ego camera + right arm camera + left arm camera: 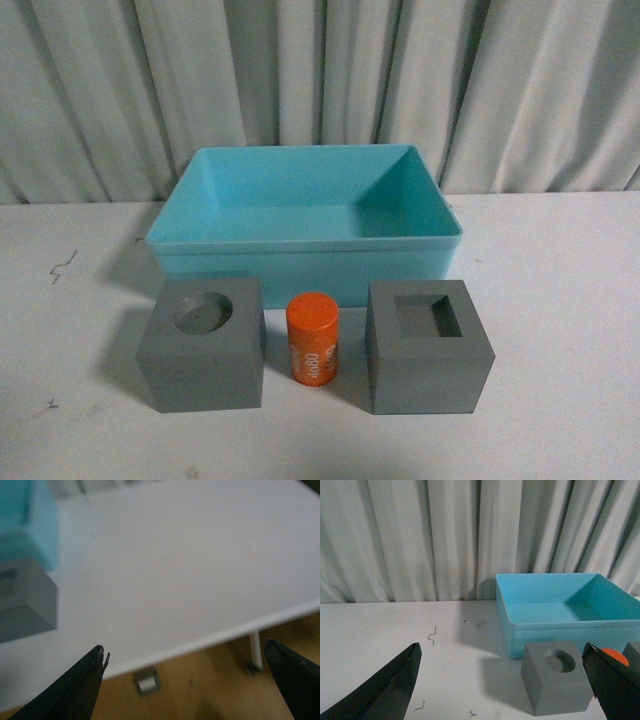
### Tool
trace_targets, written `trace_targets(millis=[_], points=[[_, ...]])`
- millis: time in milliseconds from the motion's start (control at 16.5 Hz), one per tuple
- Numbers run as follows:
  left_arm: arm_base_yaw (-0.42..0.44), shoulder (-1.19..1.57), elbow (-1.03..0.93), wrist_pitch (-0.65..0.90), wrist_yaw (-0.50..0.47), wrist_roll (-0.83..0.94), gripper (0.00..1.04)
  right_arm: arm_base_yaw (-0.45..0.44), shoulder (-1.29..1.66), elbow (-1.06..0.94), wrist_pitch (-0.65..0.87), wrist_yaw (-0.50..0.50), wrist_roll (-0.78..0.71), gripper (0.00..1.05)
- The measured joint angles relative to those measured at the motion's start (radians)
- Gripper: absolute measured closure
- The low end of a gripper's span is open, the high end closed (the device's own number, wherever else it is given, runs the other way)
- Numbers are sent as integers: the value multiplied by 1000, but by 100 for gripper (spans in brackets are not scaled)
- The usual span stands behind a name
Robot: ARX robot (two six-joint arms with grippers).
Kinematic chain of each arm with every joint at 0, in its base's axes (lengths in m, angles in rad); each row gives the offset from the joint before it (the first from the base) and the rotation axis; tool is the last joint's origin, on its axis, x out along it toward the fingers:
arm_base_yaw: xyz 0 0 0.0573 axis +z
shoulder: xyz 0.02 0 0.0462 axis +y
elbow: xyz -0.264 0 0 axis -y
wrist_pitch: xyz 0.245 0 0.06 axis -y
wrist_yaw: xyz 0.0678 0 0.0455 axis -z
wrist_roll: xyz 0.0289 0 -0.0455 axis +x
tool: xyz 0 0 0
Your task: Place gray and orange parts in blue box
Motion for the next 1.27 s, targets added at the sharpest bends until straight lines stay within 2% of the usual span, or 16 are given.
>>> trace_targets(millis=[60, 121, 181, 302, 423, 544, 786, 1089, 1270], points=[[-1, 0, 0, 3, 0, 0, 7, -63, 111, 41, 9, -13, 26, 6], [0, 0, 0, -1, -2, 0, 7, -176, 233, 94, 122, -113, 11, 6], [-1, 0, 0, 0, -2, 0, 7, -224, 731, 292, 508, -361, -203, 6], [-1, 0, 0, 0, -2, 0, 7, -101, 930, 328, 633, -337, -239, 6], [-1, 0, 0, 0, -2, 0, 7, 39, 1107, 367, 734, -271, -226, 6], [-1, 0, 0, 0, -2, 0, 7, 113, 1194, 377, 766, -230, -199, 6], [-1, 0, 0, 0, -2, 0, 7, 205, 1307, 397, 810, -198, -163, 6], [-1, 0, 0, 0, -2, 0, 7, 236, 1444, 460, 839, -152, -127, 6], [-1, 0, 0, 0, -2, 0, 7, 292, 1580, 532, 850, -127, -77, 6]])
